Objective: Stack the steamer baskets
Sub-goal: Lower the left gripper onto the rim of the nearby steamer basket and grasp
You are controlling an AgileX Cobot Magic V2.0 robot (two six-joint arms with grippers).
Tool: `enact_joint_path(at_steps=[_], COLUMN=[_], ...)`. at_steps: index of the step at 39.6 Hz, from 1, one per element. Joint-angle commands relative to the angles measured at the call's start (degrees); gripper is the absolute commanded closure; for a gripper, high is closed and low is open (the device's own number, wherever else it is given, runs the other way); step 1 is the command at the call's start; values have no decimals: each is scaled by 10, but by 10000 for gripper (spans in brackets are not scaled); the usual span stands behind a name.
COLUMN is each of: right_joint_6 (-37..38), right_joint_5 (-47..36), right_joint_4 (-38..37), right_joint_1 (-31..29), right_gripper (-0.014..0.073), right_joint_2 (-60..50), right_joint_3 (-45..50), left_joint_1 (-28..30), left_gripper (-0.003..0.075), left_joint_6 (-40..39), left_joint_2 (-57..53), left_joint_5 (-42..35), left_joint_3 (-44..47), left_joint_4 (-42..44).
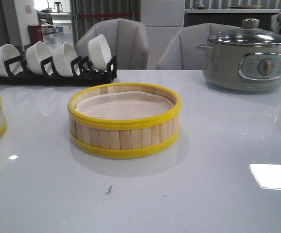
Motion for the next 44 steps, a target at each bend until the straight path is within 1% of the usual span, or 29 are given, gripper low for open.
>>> enact_joint_path(at_steps=[1,9,20,27,36,44], right_joint_6=[-7,-7,-7,-7,-7,-7], right_joint_5=[-41,-37,-35,-34,-32,-29], right_joint_4=[-6,-6,-6,-6,-6,-6], right_joint_1=[0,0,0,0,0,0], right_gripper=[170,170,170,170,170,170], right_joint_2=[-2,-2,-2,-2,-2,-2], right_joint_3=[-23,-23,-23,-23,-23,-23], left_joint_1=[0,0,-1,-5,-33,-37], left_gripper=[155,160,160,160,160,160], left_joint_6=[-7,-7,-7,-6,-5,-5], left_joint_2=[39,139,240,285,335,378], left_joint_5=[-38,-70,-120,-145,-184,-191], left_joint_3=[-20,-20,-20,-20,-20,-20], left_joint_4=[-10,-21,-38,-50,-46,-46])
